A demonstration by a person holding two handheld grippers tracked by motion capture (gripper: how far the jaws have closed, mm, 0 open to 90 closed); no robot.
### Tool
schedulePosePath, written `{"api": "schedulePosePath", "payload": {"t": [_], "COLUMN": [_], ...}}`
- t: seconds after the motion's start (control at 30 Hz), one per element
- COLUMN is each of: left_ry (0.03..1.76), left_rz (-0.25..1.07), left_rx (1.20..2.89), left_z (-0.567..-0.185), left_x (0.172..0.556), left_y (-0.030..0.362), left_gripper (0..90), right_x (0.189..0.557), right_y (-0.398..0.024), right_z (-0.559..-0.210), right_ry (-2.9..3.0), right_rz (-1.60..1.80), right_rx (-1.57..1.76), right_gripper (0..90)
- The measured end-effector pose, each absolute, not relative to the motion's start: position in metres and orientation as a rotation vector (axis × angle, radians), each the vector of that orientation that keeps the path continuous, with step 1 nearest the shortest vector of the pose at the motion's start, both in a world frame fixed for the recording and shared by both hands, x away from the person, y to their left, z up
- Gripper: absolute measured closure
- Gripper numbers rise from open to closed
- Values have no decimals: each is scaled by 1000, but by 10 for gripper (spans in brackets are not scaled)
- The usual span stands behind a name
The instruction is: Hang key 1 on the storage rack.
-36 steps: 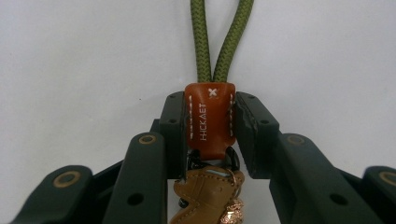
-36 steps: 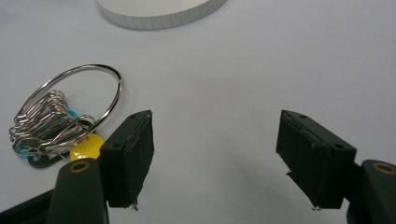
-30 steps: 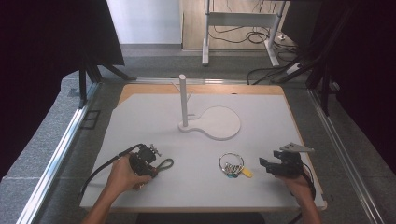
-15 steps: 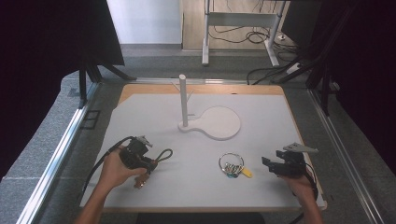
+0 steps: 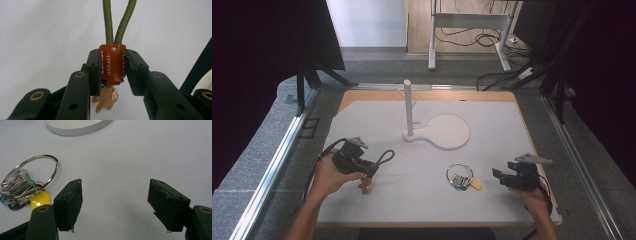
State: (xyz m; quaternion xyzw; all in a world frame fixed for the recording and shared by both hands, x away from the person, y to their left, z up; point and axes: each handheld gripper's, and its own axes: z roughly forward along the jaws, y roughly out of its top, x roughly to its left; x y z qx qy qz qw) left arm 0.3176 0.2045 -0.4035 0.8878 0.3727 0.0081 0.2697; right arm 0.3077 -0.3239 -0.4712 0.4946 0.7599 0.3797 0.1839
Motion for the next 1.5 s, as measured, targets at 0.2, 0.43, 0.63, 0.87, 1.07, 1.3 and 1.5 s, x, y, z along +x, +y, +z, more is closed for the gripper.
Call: {"api": "schedulePosePath", "payload": {"t": [0.2, 0.43, 0.63, 0.87, 1.07, 1.3, 1.5], "left_ry": [1000, 981, 969, 953, 950, 960, 976], "left_rz": [19, 24, 14, 12, 13, 5, 10], "left_rx": [2379, 2386, 2393, 2397, 2381, 2353, 2343], "left_z": [-398, -387, -374, -361, -349, -343, -339], "left_x": [324, 332, 343, 354, 364, 374, 382], "left_y": [206, 204, 203, 202, 204, 205, 207], "left_gripper": [670, 670, 670, 670, 670, 670, 670], "right_x": [308, 308, 308, 308, 309, 309, 310], "right_y": [-325, -326, -326, -327, -327, -327, -325], "right_z": [-471, -472, -471, -471, -472, -473, -474], "right_ry": [2141, 2139, 2140, 2140, 2143, 2154, 2167], "right_rz": [1073, 1069, 1071, 1069, 1068, 1060, 1057], "right_rx": [1399, 1408, 1408, 1411, 1412, 1414, 1423], "right_gripper": [280, 281, 281, 282, 282, 282, 282]}}
